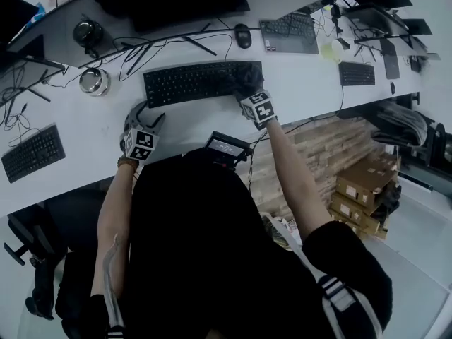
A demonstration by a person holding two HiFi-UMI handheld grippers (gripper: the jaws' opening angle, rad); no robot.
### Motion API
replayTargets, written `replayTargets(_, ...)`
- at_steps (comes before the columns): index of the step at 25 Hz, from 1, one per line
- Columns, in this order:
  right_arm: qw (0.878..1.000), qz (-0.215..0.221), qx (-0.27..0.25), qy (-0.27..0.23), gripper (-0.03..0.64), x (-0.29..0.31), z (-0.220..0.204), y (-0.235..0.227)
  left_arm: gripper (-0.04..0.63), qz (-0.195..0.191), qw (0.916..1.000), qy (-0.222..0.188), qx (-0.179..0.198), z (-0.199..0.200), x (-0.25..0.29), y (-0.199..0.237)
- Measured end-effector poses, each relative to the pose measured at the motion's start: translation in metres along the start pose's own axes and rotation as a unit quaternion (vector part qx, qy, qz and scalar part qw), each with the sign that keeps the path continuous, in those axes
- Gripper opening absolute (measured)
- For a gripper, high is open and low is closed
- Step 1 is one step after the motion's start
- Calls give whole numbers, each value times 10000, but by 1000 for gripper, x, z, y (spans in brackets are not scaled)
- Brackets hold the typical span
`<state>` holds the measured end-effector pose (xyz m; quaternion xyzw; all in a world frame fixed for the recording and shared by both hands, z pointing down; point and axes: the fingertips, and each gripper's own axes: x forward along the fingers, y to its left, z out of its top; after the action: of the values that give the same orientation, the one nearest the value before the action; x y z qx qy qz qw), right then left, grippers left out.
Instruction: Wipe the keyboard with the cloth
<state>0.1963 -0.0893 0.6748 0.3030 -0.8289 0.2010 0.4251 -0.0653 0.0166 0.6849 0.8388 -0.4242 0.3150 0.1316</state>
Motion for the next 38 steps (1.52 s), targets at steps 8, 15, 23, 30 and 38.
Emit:
replayTargets(8,9914,-1108,258,-640,285,-31,10,-37,288,-29,10000,-14,22,1,0,0)
replayTargets(15,9862,-1214,974,-565,182,-15,-5,-55,288,-17,10000,-1,12,0,0,-1)
replayTargets(23,9924,-760,800,-547,125,-14,-1,-44,288,-2,10000,-3,8,1,-1,0)
replayTargets(30,9977,-341,307,-508,113,-3,8,-10,289,1,10000,3,-5,0,0,0)
replayTargets(38,9981,102,-520,-324,112,7,18,26,290,32,10000,27,-15,1,-1,-1)
